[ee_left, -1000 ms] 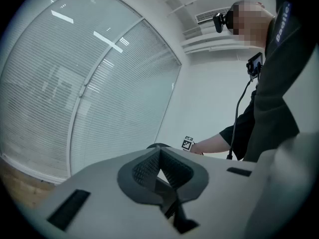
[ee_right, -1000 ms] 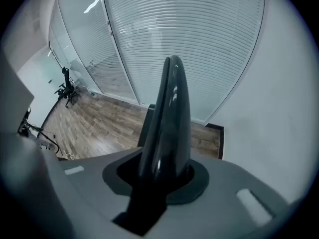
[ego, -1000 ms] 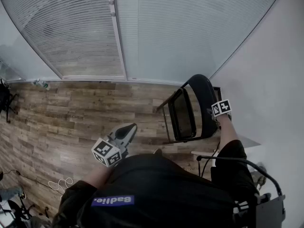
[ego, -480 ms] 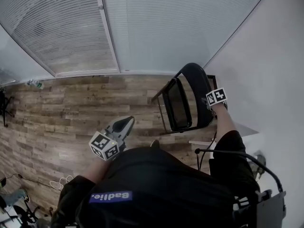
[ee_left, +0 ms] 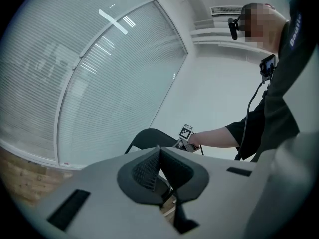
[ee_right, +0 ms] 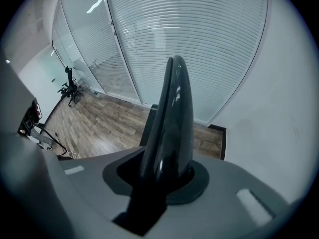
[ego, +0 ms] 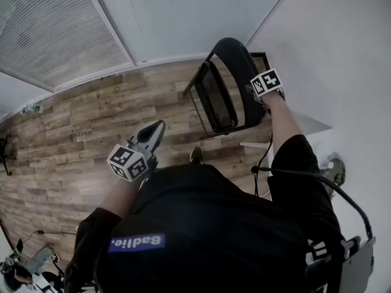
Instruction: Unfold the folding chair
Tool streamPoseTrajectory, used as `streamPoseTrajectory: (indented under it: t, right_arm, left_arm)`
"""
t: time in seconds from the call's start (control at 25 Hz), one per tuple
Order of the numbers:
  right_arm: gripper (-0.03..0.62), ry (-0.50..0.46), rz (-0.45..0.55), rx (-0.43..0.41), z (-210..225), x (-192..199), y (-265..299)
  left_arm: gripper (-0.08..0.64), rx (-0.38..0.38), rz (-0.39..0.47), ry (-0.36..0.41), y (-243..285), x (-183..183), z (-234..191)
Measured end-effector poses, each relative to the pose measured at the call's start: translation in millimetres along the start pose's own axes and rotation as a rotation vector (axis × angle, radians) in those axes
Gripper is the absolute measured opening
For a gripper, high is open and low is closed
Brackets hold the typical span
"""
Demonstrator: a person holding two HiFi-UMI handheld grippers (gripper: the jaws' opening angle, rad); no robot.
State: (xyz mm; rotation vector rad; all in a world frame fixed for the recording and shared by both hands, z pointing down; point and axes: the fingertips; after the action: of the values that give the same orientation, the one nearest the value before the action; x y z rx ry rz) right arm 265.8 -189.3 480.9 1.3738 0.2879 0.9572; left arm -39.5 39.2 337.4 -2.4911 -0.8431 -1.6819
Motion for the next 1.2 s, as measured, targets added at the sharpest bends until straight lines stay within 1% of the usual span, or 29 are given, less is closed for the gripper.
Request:
streamPoseTrajectory:
  t: [0.16,0.32,0.44,0.6,0.8,1.0,1.12,1.2]
  right_arm:
    - [0.098,0.000,-0.001,-0.005,2,3,2]
    - [0.098,-0.011,0.003,-0.014,1,12,3]
    - [0.098,-0.024,0.003,-0.027,-3,12,0]
    - [0.098,-0.026,0.002,-0.032,-3,12,0]
    - [0.100,-0.027,0.005,-0.039,4,13,6]
    - [0.100,-0.030,0.005,-0.033,-4,12,1]
    - [0.100,-0.035,0.005,-0.031,-5,12,0]
    - [0.101,-0.036,0.003,-0.030,-4,11,0]
  left_arm:
    - [0.005,0.018,-0.069,-0.015,28,20,3]
    - [0.005,0.047,-0.117,-0.024,54,42,16]
    - [0.006,0.072,-0.152,-0.022,70,50,26]
    - [0.006,0.101,-0.202,-0.039,95,63,33]
    - [0.008,0.107,-0.293,-0.063,135,96,31]
    - [0.009,0.119,-0.363,-0.059,159,120,34]
    - [0.045,0.126,-0.405,-0.063,176,136,35]
    - [0.061,0.124,-0.430,-0.081,190,147,32]
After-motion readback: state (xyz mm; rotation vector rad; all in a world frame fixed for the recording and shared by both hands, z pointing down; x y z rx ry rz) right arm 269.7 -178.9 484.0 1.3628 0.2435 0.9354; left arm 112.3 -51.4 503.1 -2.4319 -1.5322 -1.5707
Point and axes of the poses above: the fingertips, and each gripper's own axes: y forward along the fingers, z to its right, x out of its underside, and after that the axes turned 9 degrees about -x, right-handed
